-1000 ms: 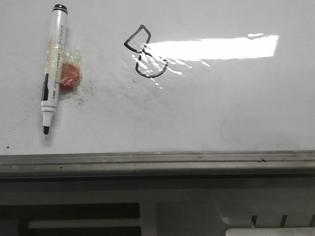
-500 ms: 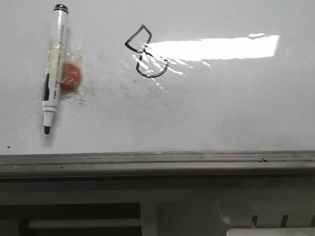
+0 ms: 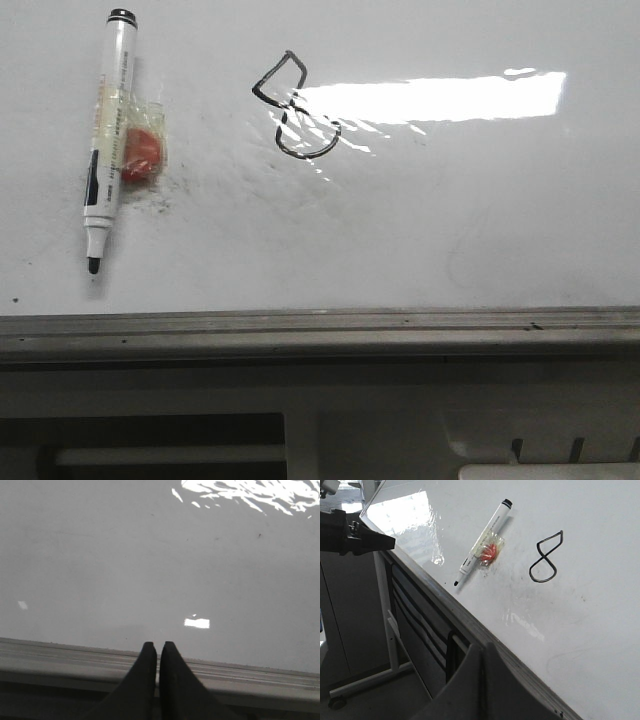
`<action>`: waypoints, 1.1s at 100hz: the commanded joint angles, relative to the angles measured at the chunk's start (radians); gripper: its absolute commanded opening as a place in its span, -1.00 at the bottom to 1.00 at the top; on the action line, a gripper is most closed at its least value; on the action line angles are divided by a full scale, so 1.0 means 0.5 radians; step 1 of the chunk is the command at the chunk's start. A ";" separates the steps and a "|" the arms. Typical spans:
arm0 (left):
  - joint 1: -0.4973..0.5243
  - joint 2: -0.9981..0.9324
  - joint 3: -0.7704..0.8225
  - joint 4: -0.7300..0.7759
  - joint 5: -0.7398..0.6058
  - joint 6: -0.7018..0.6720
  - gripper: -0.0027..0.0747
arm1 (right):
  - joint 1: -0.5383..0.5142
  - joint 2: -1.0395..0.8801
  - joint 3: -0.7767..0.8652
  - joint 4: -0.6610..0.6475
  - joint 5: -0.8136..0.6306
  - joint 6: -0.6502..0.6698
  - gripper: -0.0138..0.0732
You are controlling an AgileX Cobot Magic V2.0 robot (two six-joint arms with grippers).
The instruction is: Write number 8 on whiteboard
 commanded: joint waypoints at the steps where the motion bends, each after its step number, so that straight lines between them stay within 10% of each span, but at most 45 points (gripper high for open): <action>1: 0.007 -0.063 0.061 -0.010 -0.066 0.021 -0.98 | -0.002 0.012 -0.050 -0.020 -0.152 -0.015 -0.83; 110: 0.007 -0.059 0.061 -0.010 -0.071 0.021 -0.98 | -0.088 0.012 -0.036 -0.094 -0.260 -0.019 -0.83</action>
